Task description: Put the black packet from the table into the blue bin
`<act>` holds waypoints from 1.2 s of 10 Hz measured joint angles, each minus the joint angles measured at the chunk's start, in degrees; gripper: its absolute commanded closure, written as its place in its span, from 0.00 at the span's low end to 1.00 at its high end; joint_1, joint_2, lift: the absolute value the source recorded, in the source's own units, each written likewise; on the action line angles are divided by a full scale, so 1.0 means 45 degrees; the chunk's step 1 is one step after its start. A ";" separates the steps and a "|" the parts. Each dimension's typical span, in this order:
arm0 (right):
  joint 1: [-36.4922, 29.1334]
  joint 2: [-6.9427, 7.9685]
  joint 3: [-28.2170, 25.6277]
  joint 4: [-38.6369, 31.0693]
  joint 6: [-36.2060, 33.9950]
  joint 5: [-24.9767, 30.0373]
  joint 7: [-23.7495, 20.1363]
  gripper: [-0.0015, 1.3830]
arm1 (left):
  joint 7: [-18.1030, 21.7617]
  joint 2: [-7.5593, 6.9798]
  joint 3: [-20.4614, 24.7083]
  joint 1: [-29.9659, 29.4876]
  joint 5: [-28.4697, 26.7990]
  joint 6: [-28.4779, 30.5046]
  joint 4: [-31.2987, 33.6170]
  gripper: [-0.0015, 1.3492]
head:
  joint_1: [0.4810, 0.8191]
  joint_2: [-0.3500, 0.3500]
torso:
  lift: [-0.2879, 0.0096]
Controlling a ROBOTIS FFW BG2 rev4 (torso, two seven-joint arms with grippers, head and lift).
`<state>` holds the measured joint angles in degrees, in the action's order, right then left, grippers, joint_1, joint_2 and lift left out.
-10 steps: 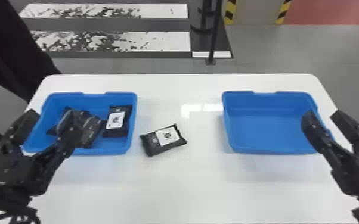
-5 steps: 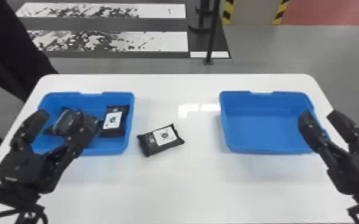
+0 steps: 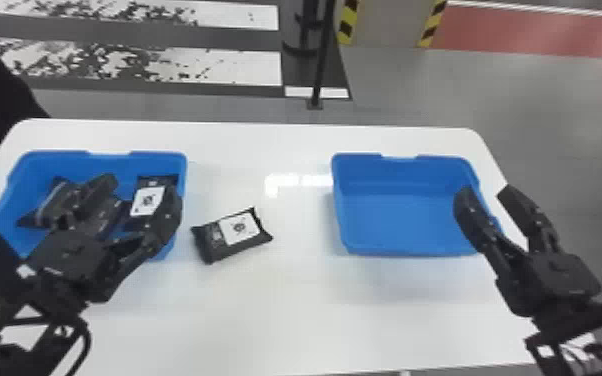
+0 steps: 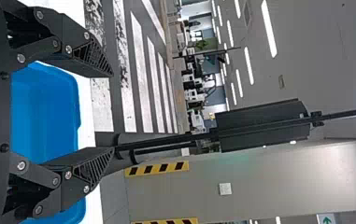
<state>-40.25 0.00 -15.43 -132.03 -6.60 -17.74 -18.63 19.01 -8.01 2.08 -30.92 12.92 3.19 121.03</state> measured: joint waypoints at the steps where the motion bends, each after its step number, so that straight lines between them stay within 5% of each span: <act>1: 0.0050 0.0000 0.0003 0.0041 0.0000 0.0016 0.0001 0.37 | 0.0408 0.0002 -0.0273 0.0706 -0.0445 0.0402 -0.0639 0.16 | 0.63 0.28 | 0.60; 7: 0.0250 0.0000 0.0051 0.0199 0.0000 0.0114 0.0000 0.36 | 0.1898 0.0333 -0.1416 0.4100 -0.3908 0.2151 -0.3776 0.16 | 0.63 0.22 | 0.60; 12: 0.0339 0.0000 0.0051 0.0263 0.0000 0.0158 -0.0012 0.37 | 0.2730 0.0392 -0.3106 0.6145 -0.4191 0.4440 -0.6024 0.16 | 0.63 0.12 | 0.60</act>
<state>-38.72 0.00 -15.20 -130.85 -6.60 -17.02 -18.69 31.30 -6.24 -11.90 -3.27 -5.94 23.17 93.92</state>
